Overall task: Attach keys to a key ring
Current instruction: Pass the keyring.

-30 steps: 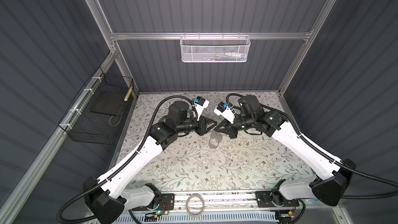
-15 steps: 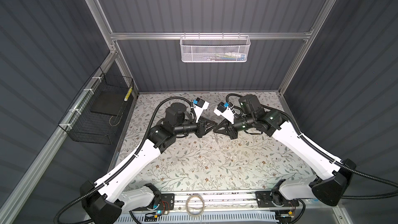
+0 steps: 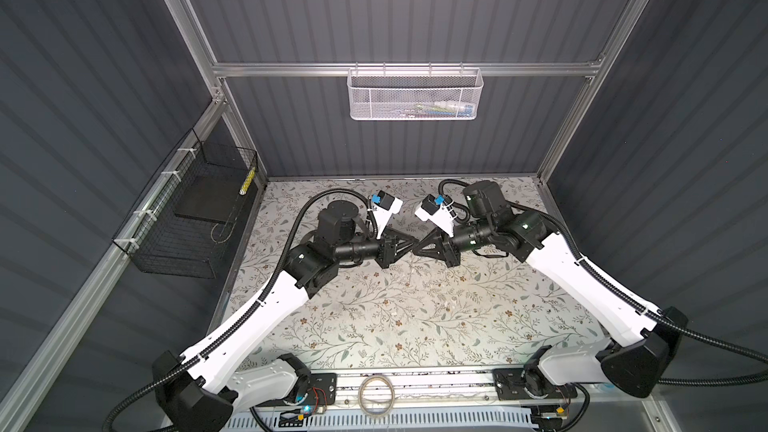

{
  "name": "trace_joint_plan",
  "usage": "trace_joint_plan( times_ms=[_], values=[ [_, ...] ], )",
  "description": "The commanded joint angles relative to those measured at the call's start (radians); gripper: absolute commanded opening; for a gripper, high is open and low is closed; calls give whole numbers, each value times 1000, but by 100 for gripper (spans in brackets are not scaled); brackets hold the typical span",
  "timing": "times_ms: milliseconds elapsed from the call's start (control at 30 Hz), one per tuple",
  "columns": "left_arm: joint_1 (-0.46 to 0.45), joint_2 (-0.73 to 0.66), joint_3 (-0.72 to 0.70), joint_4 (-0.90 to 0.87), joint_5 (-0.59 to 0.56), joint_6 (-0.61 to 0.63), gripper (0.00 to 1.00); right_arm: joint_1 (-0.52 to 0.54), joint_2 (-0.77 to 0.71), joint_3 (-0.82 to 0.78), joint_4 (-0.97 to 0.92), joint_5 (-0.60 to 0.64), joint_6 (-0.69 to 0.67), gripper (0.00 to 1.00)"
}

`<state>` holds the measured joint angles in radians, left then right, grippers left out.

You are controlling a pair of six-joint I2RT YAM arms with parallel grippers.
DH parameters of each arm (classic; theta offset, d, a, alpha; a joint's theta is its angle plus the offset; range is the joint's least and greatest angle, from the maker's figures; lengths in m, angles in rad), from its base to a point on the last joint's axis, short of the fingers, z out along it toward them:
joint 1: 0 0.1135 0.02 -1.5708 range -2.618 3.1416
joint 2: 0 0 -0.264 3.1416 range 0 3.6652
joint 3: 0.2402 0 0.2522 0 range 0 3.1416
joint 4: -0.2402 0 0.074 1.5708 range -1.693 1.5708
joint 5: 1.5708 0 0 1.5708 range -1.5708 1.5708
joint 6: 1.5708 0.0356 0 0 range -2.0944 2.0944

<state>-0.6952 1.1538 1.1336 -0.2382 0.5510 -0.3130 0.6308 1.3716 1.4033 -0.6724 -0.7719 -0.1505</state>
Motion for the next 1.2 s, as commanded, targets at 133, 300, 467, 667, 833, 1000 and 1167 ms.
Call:
trace_joint_plan(
  times_ms=[133, 300, 467, 667, 833, 1000, 1167],
  values=[
    [-6, -22, -11, -3, 26, 24, 23, -15, -21, 26, 29, -49, 15, 0],
    [-6, -23, -15, -8, 23, 27, 21, -20, -25, 31, 35, -62, 21, 0],
    [-6, -23, -11, -10, 26, 30, 18, -22, -23, 38, 29, -73, 20, 0],
    [-6, -18, -8, -23, 26, 33, 16, -23, -30, 41, 27, -82, 22, 0],
    [-6, -21, -10, -30, 27, 35, 17, -23, -37, 46, 31, -88, 27, 0],
    [-6, -24, -15, -29, 26, 35, 17, -23, -39, 48, 31, -102, 30, 0],
    [-6, -23, -17, -32, 27, 37, 15, -24, -41, 53, 33, -116, 35, 0]
  ],
)
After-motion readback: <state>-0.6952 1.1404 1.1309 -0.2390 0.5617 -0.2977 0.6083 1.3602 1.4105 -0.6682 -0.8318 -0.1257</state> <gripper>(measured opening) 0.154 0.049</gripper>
